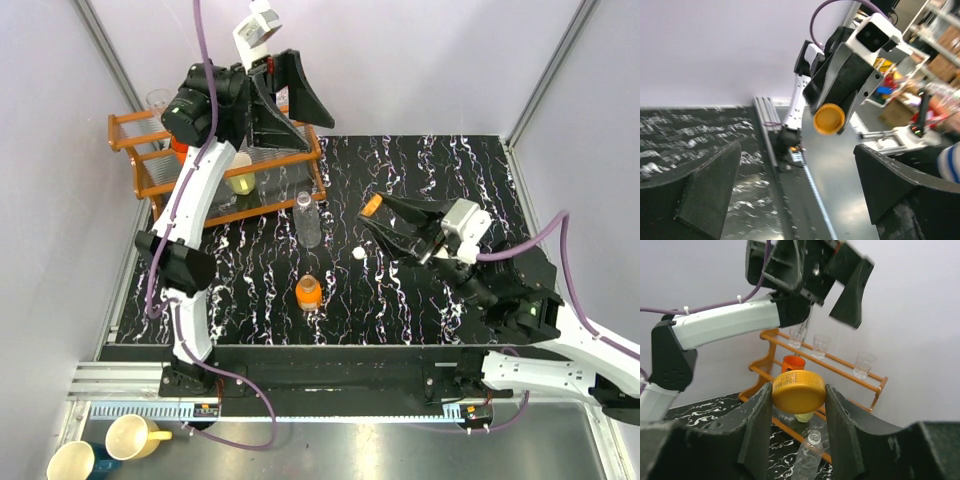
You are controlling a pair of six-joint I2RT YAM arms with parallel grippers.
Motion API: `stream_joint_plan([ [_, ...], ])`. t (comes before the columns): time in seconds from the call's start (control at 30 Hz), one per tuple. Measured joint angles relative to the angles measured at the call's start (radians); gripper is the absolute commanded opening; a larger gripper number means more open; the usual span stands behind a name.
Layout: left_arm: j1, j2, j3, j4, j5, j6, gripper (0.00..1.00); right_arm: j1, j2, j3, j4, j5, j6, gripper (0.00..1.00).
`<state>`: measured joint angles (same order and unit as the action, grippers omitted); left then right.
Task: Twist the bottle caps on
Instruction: Pick up the bottle cap from the center of the board, then adjust the plastic bottle at the center of the board.
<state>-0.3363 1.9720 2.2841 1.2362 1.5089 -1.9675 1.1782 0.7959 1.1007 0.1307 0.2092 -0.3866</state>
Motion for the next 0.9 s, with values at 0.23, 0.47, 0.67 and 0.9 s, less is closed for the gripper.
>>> stream_joint_plan([
  [0.23,-0.089,0.017,0.212,-0.08,0.0,0.223,0.99,0.008,0.07,0.059,-0.039,-0.035,0.033,0.35],
  [0.47,-0.082,0.072,0.324,-0.47,0.0,0.724,0.98,0.015,0.056,0.068,-0.055,-0.032,0.032,0.35],
  [0.67,0.073,-0.062,-0.042,-1.051,-0.267,1.24,0.99,0.016,-0.001,0.068,-0.074,-0.016,0.032,0.36],
  [0.9,0.086,-0.44,-0.716,-1.538,-0.504,1.681,0.99,0.017,-0.103,0.037,-0.097,-0.002,0.042,0.37],
])
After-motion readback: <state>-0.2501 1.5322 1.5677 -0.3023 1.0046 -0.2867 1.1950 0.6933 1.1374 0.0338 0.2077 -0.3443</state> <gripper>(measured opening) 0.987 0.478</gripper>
